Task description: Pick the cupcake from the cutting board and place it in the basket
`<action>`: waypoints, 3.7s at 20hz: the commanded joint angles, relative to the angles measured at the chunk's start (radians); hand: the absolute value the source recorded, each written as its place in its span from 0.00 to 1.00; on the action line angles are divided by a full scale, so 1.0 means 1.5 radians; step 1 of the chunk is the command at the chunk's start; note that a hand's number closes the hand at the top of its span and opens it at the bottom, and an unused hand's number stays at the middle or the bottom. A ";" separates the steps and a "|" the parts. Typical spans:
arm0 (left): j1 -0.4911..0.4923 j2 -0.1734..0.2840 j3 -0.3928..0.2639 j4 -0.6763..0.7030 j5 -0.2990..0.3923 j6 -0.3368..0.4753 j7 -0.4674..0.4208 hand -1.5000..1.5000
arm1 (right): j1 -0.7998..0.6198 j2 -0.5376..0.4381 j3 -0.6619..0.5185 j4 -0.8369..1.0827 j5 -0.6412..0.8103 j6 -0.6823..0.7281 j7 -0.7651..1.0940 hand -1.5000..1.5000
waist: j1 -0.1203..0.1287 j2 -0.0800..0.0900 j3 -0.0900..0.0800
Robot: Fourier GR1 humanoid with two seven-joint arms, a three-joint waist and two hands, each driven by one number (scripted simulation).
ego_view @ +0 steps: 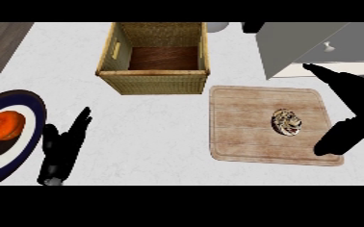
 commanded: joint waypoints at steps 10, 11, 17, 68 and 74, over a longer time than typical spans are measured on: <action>0.033 0.008 0.018 0.014 0.004 -0.028 0.050 0.50 | 0.072 0.086 0.013 0.023 0.133 -0.032 -0.062 0.00 | -0.004 0.004 -0.007; 0.027 -0.004 0.011 0.019 0.005 -0.029 0.054 0.50 | 0.072 0.083 0.006 0.067 0.153 -0.041 -0.104 0.00 | -0.002 0.005 -0.007; -0.010 -0.022 0.018 0.059 -0.012 -0.023 0.038 0.50 | 0.073 0.136 0.010 0.072 0.187 -0.047 -0.110 0.00 | -0.005 0.006 -0.008; -0.015 -0.048 0.008 0.008 -0.049 -0.076 0.059 0.50 | -0.143 0.580 0.264 0.248 0.555 -0.068 0.069 1.00 | 0.091 0.009 -0.013; -0.025 -0.050 -0.002 0.020 -0.055 -0.081 0.061 0.50 | -0.226 0.583 0.206 0.156 0.485 -0.281 0.145 1.00 | 0.109 0.012 -0.005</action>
